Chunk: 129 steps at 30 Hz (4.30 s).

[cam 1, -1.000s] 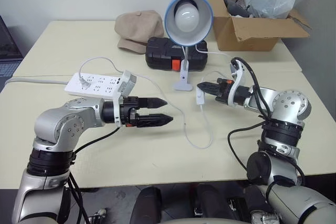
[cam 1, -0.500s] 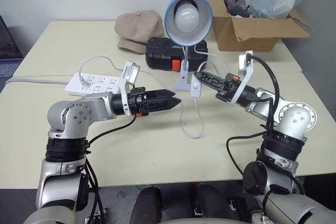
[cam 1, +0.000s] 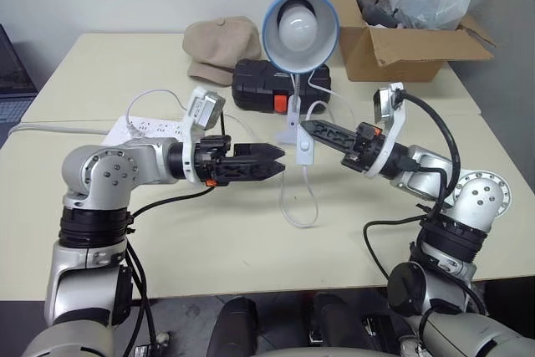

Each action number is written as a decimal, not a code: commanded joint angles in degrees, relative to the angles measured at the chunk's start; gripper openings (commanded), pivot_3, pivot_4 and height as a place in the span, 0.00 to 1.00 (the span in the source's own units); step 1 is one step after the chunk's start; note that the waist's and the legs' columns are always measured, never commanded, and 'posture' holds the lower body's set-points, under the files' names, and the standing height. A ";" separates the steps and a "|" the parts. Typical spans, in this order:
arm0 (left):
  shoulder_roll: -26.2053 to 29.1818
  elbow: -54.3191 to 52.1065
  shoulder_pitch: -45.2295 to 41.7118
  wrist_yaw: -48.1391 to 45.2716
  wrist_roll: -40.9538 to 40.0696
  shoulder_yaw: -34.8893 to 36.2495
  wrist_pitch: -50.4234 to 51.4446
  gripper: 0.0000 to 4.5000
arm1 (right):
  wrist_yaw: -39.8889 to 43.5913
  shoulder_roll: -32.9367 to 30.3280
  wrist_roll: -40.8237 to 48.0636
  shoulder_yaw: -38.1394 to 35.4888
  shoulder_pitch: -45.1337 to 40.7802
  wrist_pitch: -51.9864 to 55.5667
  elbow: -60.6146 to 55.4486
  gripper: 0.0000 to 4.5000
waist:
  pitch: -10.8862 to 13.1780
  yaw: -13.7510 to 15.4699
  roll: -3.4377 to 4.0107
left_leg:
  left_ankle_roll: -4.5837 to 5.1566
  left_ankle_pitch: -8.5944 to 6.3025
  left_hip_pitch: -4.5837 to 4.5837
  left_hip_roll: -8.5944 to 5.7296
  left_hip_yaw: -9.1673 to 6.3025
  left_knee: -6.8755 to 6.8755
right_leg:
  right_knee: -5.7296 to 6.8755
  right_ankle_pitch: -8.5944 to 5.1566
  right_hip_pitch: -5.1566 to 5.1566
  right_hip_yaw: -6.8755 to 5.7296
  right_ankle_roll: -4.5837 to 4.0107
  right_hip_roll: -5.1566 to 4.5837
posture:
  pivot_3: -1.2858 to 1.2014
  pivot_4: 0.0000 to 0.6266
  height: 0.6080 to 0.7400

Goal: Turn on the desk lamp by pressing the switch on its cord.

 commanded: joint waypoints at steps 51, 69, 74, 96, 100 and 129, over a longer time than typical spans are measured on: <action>-10.32 5.32 -2.95 0.89 2.77 -1.17 -5.01 0.57 | -10.59 -22.58 32.46 26.14 4.50 -26.97 -2.81 0.08 | 0.01 0.07 -0.02 | 0.00 0.00 -0.08 0.01 0.00 0.00 | -0.09 -0.07 -0.01 0.00 0.14 0.01 | 0.52 0.24 1.00; -9.98 4.92 -2.15 -1.74 4.87 -2.50 -6.59 0.11 | -10.17 -23.98 34.28 27.44 3.79 -28.56 -2.92 0.08 | 0.01 0.07 -0.02 | 0.00 0.00 -0.10 0.01 0.00 0.00 | -0.11 -0.08 -0.01 0.00 0.17 0.01 | 0.52 0.24 1.00; -9.79 5.08 -2.55 -1.80 4.96 -2.75 -5.45 0.11 | -10.02 -24.17 34.17 27.77 3.66 -28.72 -2.76 0.08 | 0.01 0.06 -0.02 | 0.00 0.00 -0.10 0.01 0.00 0.00 | -0.11 -0.08 -0.01 -0.01 0.17 0.01 | 0.52 0.24 1.00; -5.21 1.69 -0.42 -5.70 3.51 -2.57 -3.71 0.87 | -9.18 -24.89 32.90 28.10 4.03 -28.95 -1.90 0.08 | 0.01 0.05 -0.02 | 0.00 0.00 -0.11 0.02 -0.01 0.00 | -0.13 -0.09 -0.01 -0.01 0.18 0.01 | 0.52 0.24 1.00; -2.56 -0.71 0.74 -5.68 2.80 -1.00 -3.66 1.00 | -8.54 -25.42 31.26 27.67 4.43 -28.83 -0.61 0.08 | 0.02 0.04 -0.03 | 0.00 0.00 -0.11 0.03 -0.01 0.00 | -0.15 -0.09 -0.02 -0.02 0.18 0.01 | 0.52 0.24 1.00; 15.55 -17.56 14.79 -3.62 18.30 2.10 -25.21 1.00 | -0.56 -17.89 -26.54 34.78 -0.71 -33.52 25.17 0.38 | 0.03 0.26 -0.02 | 0.00 0.00 -0.13 0.01 0.02 -0.23 | -0.34 0.00 -0.06 -0.02 0.05 0.00 | 0.52 0.24 1.00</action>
